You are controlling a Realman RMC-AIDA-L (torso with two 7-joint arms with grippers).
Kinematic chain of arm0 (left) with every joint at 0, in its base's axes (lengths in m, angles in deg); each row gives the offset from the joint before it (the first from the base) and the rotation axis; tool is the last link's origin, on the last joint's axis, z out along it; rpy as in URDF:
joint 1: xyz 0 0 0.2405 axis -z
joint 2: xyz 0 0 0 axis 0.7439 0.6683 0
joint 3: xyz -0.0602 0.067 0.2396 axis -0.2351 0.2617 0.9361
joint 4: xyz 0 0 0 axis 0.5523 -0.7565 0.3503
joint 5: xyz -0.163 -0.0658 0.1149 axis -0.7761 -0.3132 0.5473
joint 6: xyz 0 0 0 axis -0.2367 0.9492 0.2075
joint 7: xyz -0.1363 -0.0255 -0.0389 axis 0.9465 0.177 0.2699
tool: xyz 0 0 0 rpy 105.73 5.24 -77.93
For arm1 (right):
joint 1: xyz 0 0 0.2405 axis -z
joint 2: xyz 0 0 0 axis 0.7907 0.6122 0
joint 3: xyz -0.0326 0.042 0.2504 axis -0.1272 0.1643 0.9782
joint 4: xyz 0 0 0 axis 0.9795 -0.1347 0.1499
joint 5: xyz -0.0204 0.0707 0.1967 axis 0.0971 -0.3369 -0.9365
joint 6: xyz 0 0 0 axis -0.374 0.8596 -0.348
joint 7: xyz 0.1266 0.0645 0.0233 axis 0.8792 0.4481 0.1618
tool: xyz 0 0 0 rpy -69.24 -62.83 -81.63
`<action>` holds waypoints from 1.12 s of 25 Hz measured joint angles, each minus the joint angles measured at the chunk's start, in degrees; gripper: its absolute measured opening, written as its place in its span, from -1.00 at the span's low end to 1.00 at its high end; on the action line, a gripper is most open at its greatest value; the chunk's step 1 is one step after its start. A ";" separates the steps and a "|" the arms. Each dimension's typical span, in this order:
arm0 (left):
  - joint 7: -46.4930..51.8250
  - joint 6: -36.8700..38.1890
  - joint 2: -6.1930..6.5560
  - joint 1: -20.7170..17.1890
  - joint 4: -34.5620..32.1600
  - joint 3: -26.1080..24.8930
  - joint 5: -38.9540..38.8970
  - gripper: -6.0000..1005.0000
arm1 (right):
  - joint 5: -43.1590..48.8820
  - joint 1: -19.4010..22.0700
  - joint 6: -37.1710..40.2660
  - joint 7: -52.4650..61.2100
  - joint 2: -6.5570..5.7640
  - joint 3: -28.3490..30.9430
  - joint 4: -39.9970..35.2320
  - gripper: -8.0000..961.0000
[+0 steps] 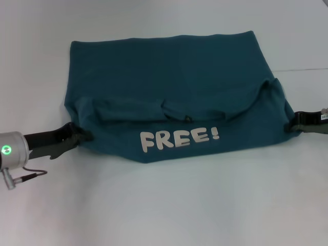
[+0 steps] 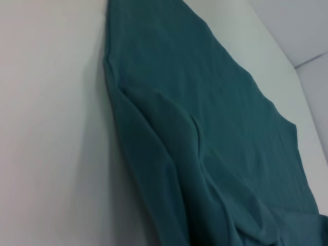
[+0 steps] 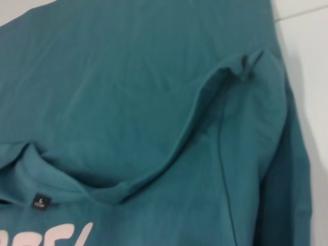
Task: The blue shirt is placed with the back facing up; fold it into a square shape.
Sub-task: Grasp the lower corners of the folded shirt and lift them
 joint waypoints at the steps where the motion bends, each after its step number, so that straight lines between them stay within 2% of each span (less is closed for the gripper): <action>1: -0.05 1.47 0.24 -0.28 -0.51 -0.01 0.15 -0.91 | 0.04 0.34 1.87 0.19 -0.07 0.04 -1.03 -0.90; 5: -0.08 8.04 1.18 -1.81 -2.78 -0.75 1.48 -0.90 | 0.29 1.96 10.19 0.75 -0.56 0.07 -5.14 -0.91; 9: -0.20 17.24 2.09 -2.97 -5.03 -3.66 5.26 -0.89 | 0.32 3.49 18.41 1.18 -1.32 -0.04 -7.52 -0.91; 18: -0.76 34.99 2.07 -7.67 -12.87 -4.77 13.23 -0.87 | 3.34 6.12 31.56 0.84 -1.40 -0.41 -10.92 -0.91; 22: -1.26 39.52 1.70 -9.67 -15.28 -5.45 14.79 -0.87 | 4.19 7.78 37.02 -0.08 -1.40 -0.26 -11.69 -0.90; 28: -2.27 43.06 1.49 -10.50 -15.90 -5.55 18.81 -0.85 | 5.26 9.30 39.68 -1.37 -1.32 -0.21 -11.75 -0.90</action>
